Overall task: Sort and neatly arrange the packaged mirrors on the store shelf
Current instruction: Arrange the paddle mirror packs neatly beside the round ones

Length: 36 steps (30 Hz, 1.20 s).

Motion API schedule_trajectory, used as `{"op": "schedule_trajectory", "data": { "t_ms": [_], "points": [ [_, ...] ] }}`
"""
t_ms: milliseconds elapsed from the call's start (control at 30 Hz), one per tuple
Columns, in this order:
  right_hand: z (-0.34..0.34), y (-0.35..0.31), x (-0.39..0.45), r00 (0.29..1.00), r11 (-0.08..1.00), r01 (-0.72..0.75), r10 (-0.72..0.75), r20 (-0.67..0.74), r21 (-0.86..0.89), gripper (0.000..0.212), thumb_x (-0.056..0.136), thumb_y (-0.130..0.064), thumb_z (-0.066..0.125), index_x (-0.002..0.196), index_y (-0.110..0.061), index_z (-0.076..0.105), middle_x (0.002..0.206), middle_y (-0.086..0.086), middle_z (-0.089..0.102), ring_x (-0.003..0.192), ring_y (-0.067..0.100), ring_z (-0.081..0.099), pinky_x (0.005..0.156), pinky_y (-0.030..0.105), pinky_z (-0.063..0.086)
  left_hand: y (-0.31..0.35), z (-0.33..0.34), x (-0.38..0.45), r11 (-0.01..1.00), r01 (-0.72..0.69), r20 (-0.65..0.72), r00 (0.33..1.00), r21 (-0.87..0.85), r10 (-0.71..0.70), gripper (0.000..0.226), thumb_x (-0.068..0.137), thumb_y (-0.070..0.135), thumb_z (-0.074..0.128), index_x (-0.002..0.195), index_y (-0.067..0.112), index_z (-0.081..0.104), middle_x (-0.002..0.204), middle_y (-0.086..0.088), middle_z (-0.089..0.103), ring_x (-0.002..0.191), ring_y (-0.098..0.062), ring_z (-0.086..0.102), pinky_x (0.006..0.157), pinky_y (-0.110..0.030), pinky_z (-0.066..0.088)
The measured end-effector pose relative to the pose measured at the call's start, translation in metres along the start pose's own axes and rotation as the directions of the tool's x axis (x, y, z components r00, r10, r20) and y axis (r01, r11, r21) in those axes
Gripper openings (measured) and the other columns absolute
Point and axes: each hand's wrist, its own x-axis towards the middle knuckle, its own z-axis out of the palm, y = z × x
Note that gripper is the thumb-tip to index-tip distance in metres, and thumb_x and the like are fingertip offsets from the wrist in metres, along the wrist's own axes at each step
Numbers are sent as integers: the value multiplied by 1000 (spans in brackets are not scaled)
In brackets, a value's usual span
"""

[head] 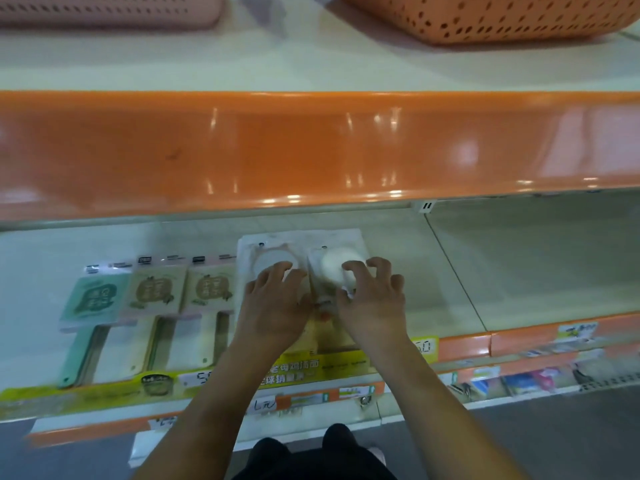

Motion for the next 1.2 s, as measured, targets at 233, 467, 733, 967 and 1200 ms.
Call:
{"op": "schedule_trajectory", "data": {
  "t_ms": [233,467,733,967,1200],
  "points": [
    [11,-14,-16,996,995,-90,88,-32,-49,34,77,-35,58,108,-28,67,123,11,53,96,42,52,73,44,46,-21,4,-9,999,-50,-12,999,-5,50,38,91,41,44,127,29,47,145,1,34,139,-23,24,108,-40,24],
    [18,-12,-23,983,983,-153,162,82,-104,43,84,-49,59,125,-36,58,145,6,37,126,40,36,97,49,38,-35,12,-17,999,-51,47,998,5,51,51,90,53,28,136,33,37,156,-3,17,145,-32,6,114,-49,13],
    [6,-1,-14,953,997,-76,76,294,-11,50,92,-47,50,141,-37,43,160,1,14,142,31,23,111,45,29,-31,17,-25,999,-37,-8,999,30,38,56,86,59,28,131,29,43,154,-7,26,143,-38,15,111,-53,20],
    [16,22,-16,957,998,34,-49,285,57,57,89,-60,47,142,-39,40,160,5,14,144,28,25,113,45,28,-27,18,-39,999,-16,-36,999,40,17,62,84,60,33,134,26,46,151,-11,33,140,-42,24,107,-60,29],
    [8,35,-38,914,967,237,-256,316,97,74,79,-83,31,145,-51,28,163,-11,-6,148,38,4,118,55,15,-31,15,-53,998,-41,46,998,40,39,67,79,80,26,136,47,36,158,0,14,145,-37,5,113,-59,19]
  ]
}}
